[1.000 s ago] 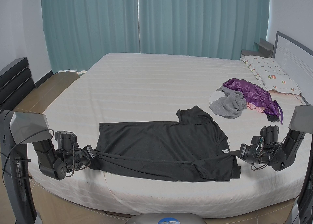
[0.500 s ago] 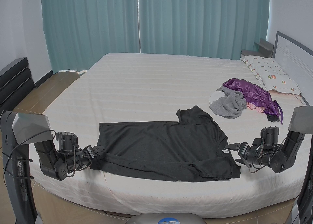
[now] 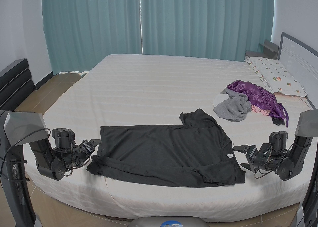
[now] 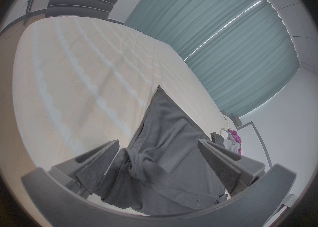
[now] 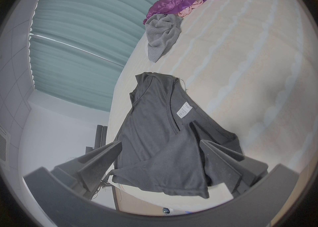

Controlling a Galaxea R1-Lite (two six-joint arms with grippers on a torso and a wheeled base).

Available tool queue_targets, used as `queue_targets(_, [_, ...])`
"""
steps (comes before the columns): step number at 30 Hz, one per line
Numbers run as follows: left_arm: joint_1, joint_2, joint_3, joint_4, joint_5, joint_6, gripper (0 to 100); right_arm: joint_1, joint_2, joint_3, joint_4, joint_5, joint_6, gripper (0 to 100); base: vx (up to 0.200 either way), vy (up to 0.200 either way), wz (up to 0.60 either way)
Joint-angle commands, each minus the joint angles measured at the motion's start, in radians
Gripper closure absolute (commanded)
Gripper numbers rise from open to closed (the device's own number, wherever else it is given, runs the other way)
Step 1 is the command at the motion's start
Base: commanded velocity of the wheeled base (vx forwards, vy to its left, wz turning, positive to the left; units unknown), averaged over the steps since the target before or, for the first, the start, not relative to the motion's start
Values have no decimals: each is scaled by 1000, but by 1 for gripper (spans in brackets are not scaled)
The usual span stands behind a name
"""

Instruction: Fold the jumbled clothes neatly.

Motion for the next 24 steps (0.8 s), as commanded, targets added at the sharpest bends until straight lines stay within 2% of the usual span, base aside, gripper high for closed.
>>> queue_targets(1, [1, -13, 33, -3, 0, -2, 0, 11, 25, 4, -2, 0, 11, 0, 200, 0, 0])
queue_targets(3, [7, -19, 42, -1, -3, -5, 0, 12, 28, 1, -14, 2, 16, 0, 200, 0, 0])
queue_targets(10, [21, -58, 77, -3, 0, -43, 0, 22, 43, 11, -67, 2, 22, 0, 0, 0, 0])
queue_targets(18, [25, -52, 19, -1, -3, -43, 0, 22, 50, 18, -84, 2, 24, 0, 0, 0, 0])
queue_targets(24, [19, -121, 67, 20, -1, -40, 0, 22, 54, 19, -85, -1, 22, 0, 0, 0, 0])
